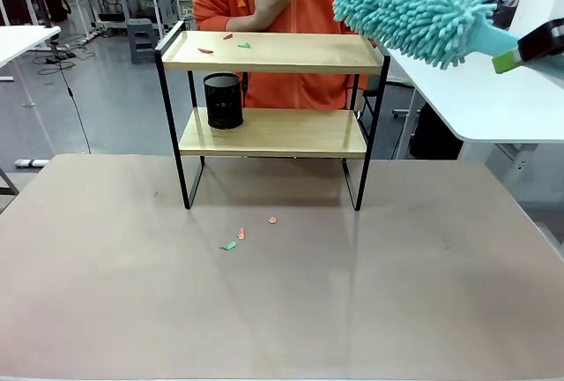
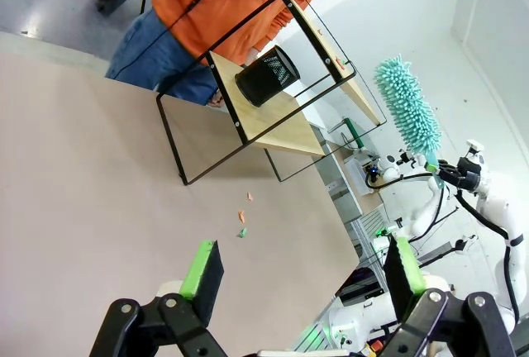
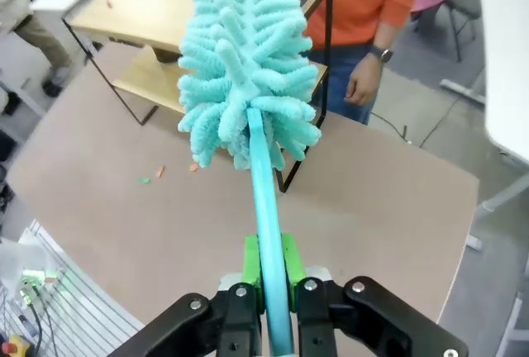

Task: Clean the shelf.
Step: Clean the remaining tier of the Shelf with the Duster once objects are removed.

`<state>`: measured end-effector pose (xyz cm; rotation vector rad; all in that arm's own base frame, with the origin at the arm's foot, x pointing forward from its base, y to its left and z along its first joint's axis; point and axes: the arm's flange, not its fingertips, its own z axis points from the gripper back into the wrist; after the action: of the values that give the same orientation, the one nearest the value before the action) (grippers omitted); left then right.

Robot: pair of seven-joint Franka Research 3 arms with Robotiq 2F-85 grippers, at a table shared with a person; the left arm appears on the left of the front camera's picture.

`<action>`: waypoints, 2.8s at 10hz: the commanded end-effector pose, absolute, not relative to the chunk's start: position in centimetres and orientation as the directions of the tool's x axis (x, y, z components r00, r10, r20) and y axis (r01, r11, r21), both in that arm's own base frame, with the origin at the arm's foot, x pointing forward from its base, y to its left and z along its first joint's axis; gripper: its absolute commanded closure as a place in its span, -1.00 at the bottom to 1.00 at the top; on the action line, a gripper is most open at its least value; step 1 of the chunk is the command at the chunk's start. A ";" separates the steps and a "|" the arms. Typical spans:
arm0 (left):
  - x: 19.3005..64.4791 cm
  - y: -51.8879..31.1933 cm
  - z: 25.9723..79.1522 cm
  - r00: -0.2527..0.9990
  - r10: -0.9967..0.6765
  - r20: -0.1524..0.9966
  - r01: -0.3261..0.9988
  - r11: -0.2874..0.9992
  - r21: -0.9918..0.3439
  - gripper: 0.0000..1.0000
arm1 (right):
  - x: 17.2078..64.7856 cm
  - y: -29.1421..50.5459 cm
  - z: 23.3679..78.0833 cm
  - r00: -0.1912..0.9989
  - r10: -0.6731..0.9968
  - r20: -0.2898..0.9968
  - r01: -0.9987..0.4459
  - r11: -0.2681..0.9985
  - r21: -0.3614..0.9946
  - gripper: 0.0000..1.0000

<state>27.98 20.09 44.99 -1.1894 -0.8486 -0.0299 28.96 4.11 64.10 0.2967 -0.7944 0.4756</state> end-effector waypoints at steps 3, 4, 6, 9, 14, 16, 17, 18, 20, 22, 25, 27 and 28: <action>28.0 19.8 45.1 0.681 0.409 0.608 0.462 0.405 -0.789 -1.00 | 29.3 5.0 64.6 0.595 0.303 0.744 -0.517 0.854 0.065 0.74; 28.0 19.8 45.1 0.681 0.409 0.608 0.462 0.405 -0.789 -1.00 | 29.8 6.3 66.0 0.580 0.315 0.751 -0.502 0.864 0.026 0.74; 28.0 19.8 45.1 0.681 0.409 0.608 0.462 0.405 -0.789 -1.00 | 31.3 10.4 68.8 0.614 0.348 0.708 -0.479 0.878 -0.016 0.74; 28.0 19.8 45.1 0.681 0.409 0.608 0.462 0.405 -0.789 -1.00 | 33.6 17.6 68.4 0.649 0.339 0.681 -0.448 0.894 -0.018 0.74; 28.0 19.8 45.1 0.681 0.409 0.608 0.462 0.405 -0.789 -1.00 | 36.6 22.3 65.3 0.671 0.313 0.672 -0.407 0.913 -0.018 0.74; 28.0 19.8 45.1 0.681 0.409 0.608 0.462 0.405 -0.789 -1.00 | 37.1 23.4 64.8 0.661 0.327 0.675 -0.448 0.894 0.005 0.74; 28.0 19.8 45.1 0.681 0.409 0.608 0.462 0.405 -0.789 -1.00 | 37.4 24.3 64.4 0.662 0.341 0.668 -0.481 0.876 0.029 0.74; 28.0 19.8 45.1 0.681 0.409 0.608 0.462 0.405 -0.789 -1.00 | 37.9 25.4 64.0 0.662 0.353 0.662 -0.503 0.863 0.043 0.74; 28.0 19.8 45.1 0.681 0.409 0.608 0.462 0.405 -0.789 -1.00 | 38.8 27.2 63.9 0.653 0.378 0.656 -0.537 0.842 0.050 0.74; 28.0 19.8 45.1 0.681 0.409 0.608 0.462 0.405 -0.789 -1.00 | 39.1 27.9 64.0 0.627 0.432 0.648 -0.616 0.785 0.072 0.74; 28.0 19.8 45.1 0.681 0.409 0.608 0.462 0.405 -0.789 -1.00 | 38.5 25.5 64.2 0.572 0.549 0.609 -0.738 0.669 0.088 0.74; 28.0 19.8 45.1 0.681 0.409 0.608 0.462 0.405 -0.789 -1.00 | 37.5 23.0 64.7 0.497 0.629 0.597 -0.823 0.560 0.095 0.74; 28.0 19.8 45.1 0.681 0.409 0.608 0.462 0.405 -0.789 -1.00 | 36.3 21.4 64.9 0.417 0.678 0.606 -0.891 0.436 0.125 0.74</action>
<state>27.98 20.09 44.98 -1.1897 -0.8485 -0.0300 37.18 23.63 64.94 0.3972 -0.5470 0.9125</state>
